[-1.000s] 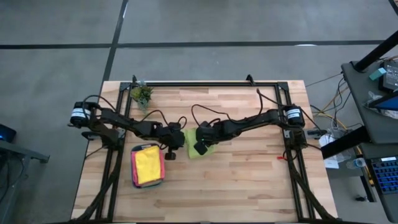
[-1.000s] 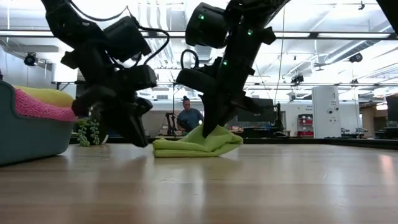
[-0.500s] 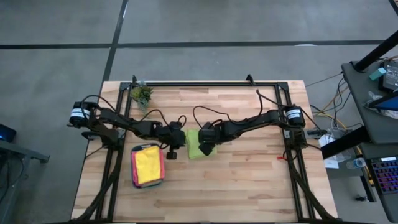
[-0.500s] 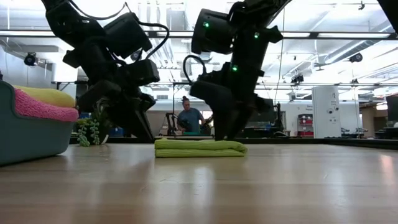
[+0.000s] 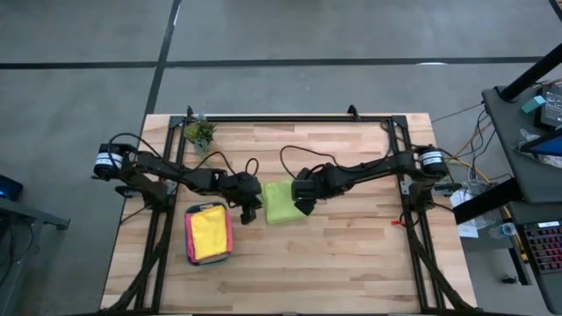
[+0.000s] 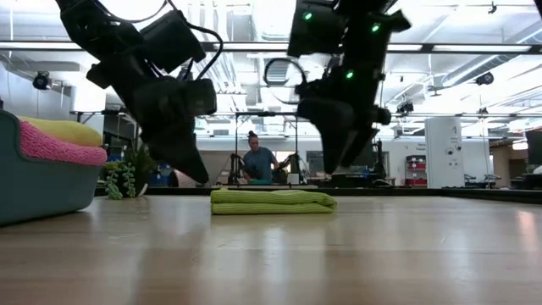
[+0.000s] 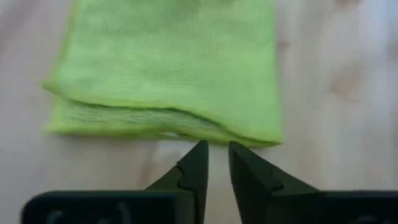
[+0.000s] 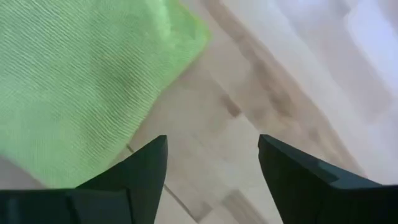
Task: Fold microfiber towels
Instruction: Put the green microfiber cloth into the blue bin
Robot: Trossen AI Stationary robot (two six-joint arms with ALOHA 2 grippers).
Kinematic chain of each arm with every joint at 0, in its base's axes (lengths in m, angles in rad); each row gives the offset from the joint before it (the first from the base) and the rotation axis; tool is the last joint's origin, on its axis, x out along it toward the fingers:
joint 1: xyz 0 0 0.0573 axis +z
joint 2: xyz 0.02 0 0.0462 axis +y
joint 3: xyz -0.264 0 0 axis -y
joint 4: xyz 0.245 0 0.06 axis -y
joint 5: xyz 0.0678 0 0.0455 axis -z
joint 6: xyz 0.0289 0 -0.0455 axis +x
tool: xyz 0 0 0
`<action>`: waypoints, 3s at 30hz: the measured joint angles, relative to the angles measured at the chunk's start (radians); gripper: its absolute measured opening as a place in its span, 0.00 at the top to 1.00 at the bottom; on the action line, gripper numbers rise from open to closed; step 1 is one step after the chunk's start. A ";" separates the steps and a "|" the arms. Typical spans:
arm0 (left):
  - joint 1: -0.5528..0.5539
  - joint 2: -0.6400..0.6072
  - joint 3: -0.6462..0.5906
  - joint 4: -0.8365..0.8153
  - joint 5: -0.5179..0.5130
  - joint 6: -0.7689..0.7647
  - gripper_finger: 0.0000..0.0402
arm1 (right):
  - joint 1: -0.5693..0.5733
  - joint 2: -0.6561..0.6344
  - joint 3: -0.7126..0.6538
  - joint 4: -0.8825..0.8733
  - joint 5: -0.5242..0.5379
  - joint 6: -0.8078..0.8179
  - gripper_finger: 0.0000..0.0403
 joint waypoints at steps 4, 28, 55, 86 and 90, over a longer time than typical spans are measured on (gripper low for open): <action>-0.002 -0.005 -0.003 0.007 0.032 -0.188 0.77 | 0.012 -0.094 -0.076 0.052 0.008 -0.017 0.39; 0.006 0.097 -0.004 0.133 -0.102 -0.675 0.36 | -0.109 -0.158 -0.544 0.901 -0.298 0.126 0.38; -0.002 0.205 -0.001 0.339 -0.104 -0.611 0.98 | -0.102 -0.019 -0.539 1.273 -0.408 0.138 0.91; -0.383 -0.550 0.029 -0.317 -0.159 -0.803 1.00 | 0.121 0.042 -0.018 1.119 -0.322 -0.053 0.97; -0.450 -0.583 0.030 -0.438 -0.179 -0.853 1.00 | 0.125 0.114 0.071 1.097 -0.325 -0.062 0.97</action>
